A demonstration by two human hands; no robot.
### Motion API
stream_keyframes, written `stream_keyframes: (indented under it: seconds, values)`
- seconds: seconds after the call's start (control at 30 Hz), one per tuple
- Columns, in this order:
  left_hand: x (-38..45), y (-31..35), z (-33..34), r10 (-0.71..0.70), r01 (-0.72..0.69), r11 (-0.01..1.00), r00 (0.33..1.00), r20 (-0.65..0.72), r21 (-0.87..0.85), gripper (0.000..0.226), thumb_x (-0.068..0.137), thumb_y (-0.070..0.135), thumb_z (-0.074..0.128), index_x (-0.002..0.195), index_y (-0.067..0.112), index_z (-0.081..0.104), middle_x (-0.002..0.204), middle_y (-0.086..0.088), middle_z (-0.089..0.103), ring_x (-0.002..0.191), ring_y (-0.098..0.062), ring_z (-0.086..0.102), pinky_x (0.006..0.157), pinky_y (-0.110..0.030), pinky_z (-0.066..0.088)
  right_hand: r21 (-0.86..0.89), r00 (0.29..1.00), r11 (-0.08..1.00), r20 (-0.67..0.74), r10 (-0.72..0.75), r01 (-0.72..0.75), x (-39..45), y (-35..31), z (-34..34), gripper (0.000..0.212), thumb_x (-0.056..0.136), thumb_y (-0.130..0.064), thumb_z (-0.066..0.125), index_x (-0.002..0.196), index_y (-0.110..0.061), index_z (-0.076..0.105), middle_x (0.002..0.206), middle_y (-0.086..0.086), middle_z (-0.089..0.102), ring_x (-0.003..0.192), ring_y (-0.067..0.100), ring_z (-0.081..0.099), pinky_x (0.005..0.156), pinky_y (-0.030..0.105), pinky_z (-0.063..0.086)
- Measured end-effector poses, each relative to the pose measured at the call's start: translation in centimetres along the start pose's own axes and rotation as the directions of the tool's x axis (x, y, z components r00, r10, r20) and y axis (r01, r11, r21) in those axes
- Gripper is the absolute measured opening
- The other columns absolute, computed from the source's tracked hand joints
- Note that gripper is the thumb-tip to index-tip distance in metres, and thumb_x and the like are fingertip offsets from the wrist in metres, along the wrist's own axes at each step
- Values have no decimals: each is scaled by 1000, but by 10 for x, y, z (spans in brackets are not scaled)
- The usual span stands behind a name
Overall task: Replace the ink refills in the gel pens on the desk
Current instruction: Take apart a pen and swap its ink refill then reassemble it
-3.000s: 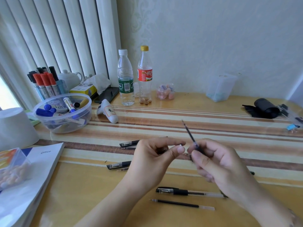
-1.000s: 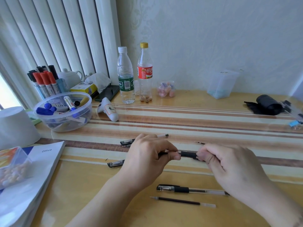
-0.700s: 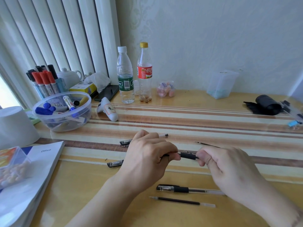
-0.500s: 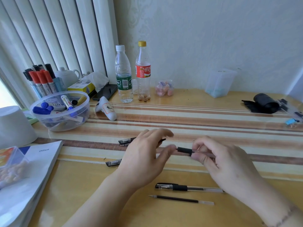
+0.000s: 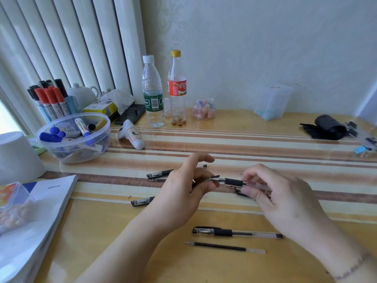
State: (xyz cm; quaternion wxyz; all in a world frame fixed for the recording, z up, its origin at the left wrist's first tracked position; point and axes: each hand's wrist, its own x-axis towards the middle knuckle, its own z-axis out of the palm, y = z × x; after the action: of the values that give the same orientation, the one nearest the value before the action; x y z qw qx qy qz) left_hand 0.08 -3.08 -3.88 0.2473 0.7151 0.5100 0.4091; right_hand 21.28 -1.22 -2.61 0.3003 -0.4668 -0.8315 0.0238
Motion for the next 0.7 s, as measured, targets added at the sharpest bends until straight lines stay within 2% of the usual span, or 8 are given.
stream_keyframes:
  seconds: [0.1,0.2,0.33,0.47,0.6,0.63,0.7]
  values:
    - [-2,4,2,40,-45,997,996,75,67,45,95,21,58,132,36,37,98,12,72,86,-4,61,77,-21,47,-32,998,997,-11,-66,66,0,0,0,18,76,-29,75,88,-33,64,77,-22,67,70,-2,59,52,28,52]
    - [-7,10,7,120,-138,984,980,160,109,51,99,20,50,141,39,27,96,11,70,75,-7,58,68,-16,43,-39,987,987,-36,-159,158,-1,0,2,14,77,-24,75,88,-29,67,73,-19,66,69,8,61,51,31,49]
    - [-8,11,9,202,-207,977,975,91,58,54,100,8,46,145,31,27,91,8,69,74,-6,56,70,-14,39,52,980,983,-103,-167,173,-2,0,3,6,80,-24,69,85,-25,68,66,-20,64,55,2,55,46,22,44]
    - [-8,9,10,244,-252,963,965,93,99,58,98,1,46,148,27,28,89,7,69,72,0,54,73,-9,37,75,979,981,-108,-171,179,-2,-2,6,6,78,-23,67,84,-23,69,64,-16,66,52,4,58,45,23,46]
    - [-7,3,9,254,-266,953,962,98,142,60,97,-3,46,148,23,30,88,4,69,76,7,54,76,-6,36,82,987,986,-79,-139,146,-1,-4,8,7,78,-21,65,84,-24,66,62,-21,59,53,-11,48,48,8,37]
    - [-6,1,9,245,-260,954,963,108,152,59,97,-2,46,148,23,31,88,5,69,78,7,54,76,-6,36,80,988,986,-57,-141,145,-1,-6,8,8,80,-20,65,86,-26,64,62,-21,59,54,-11,51,49,9,40]
    - [-5,1,9,220,-236,953,970,106,190,54,98,8,48,146,25,32,95,7,68,82,7,53,76,-8,37,84,992,988,6,-127,126,-1,-7,10,14,85,-21,66,94,-29,59,71,-18,66,62,2,63,51,25,52]
